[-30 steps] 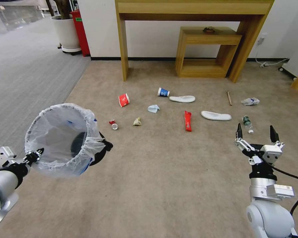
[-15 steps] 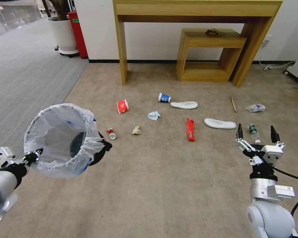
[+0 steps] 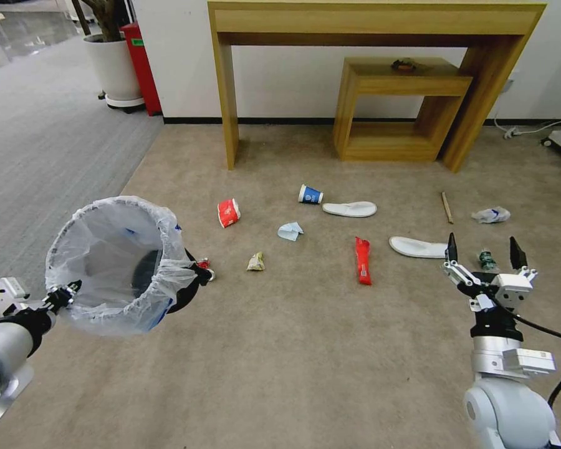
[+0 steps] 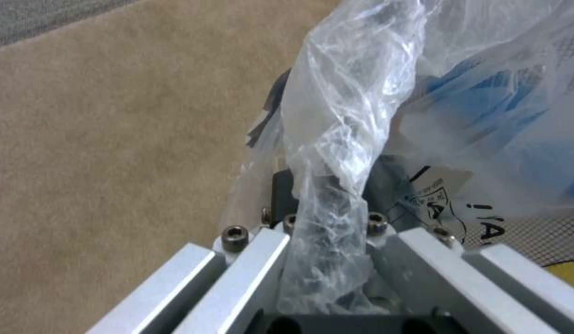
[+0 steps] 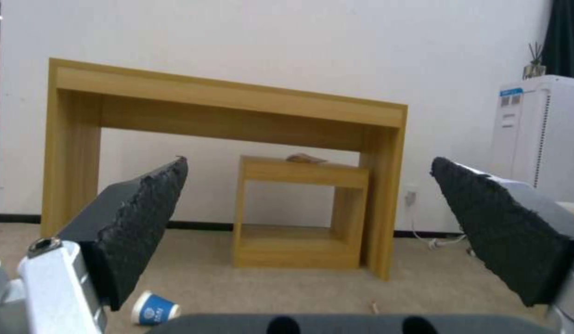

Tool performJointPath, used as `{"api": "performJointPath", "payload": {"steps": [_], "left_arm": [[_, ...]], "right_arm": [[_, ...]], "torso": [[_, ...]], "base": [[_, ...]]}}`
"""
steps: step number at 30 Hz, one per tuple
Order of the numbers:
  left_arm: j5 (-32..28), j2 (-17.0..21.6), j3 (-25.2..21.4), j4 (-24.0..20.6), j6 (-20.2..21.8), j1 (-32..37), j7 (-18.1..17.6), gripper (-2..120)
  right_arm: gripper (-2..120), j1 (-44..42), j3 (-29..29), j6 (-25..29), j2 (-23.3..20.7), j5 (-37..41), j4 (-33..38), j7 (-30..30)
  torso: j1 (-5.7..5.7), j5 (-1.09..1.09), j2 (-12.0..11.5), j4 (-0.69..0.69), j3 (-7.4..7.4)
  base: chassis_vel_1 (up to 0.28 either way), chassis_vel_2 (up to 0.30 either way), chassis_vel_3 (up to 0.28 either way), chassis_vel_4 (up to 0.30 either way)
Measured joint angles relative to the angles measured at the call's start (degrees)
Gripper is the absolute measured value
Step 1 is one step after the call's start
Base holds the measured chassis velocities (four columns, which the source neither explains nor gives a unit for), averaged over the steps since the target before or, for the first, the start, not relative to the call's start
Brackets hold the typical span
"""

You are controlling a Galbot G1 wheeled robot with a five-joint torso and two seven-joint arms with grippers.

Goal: Pick up the trash bin and place the garbage on the floor into it.

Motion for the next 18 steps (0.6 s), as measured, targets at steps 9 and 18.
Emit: {"api": "performJointPath", "payload": {"steps": [9, 18], "left_arm": [[0.0, 0.1, -0.2, 0.3, 0.0, -0.1, 0.1, 0], [0.1, 0.3, -0.5, 0.4, 0.0, 0.1, 0.4, 0]], "right_arm": [[100, -0.1, 0.0, 0.0, 0.1, -0.1, 0.0, -0.1], [100, -0.1, -0.1, 0.1, 0.3, -0.3, 0.1, -0.1]], "torso": [[0.00, 0.01, 0.0, 0.00, 0.00], [-0.01, -0.01, 0.0, 0.01, 0.00]], "base": [[0.034, 0.166, -0.011, -0.166], [0.159, 0.282, -0.159, -0.285]]}}
